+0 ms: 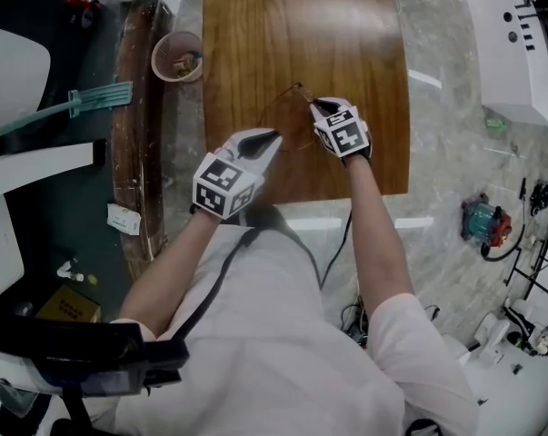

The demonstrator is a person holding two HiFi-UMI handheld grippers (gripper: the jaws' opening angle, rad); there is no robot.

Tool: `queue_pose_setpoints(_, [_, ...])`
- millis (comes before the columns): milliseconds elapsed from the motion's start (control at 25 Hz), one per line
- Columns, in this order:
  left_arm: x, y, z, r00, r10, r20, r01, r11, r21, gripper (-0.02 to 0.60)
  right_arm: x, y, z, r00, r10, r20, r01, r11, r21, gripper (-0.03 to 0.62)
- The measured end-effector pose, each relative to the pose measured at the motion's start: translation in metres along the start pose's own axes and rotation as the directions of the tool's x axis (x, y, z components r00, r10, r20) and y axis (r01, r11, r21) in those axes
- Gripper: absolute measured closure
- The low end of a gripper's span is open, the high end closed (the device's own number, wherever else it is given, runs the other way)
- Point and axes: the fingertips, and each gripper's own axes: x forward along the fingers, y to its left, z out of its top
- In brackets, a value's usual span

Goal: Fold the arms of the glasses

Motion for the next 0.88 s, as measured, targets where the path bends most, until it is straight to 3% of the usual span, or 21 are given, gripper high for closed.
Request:
queue_pose_setpoints(160, [-0.007,0.007,0.000,1.000,0.014,0.007,-0.014,1.000,0.000,0.551,-0.003,0.003,0.005,1.000,0.004,0.027,-0.004,1.000,0.012,0.560])
queue_pose_setpoints(400, [-0.025,0.020,0.006,0.999,0.051,0.007,-0.051,0.999,0.004,0.517,-0.047,0.012,0.025,0.982,-0.025,0.187,0.008,0.996,0.088,0.562])
queue_pose_setpoints(600, [-0.046,0.020,0.022,0.998,0.052,0.021,-0.053,0.998,0.039,0.508,-0.105,0.023,0.037,0.938,-0.088,0.337,0.022,0.981,0.195,0.562])
queue_pose_setpoints(880, [-0.073,-0.021,0.042,0.999,0.008,0.041,-0.013,0.991,0.134,0.492,-0.189,0.037,0.035,0.862,-0.164,0.480,0.041,0.966,0.255,0.563])
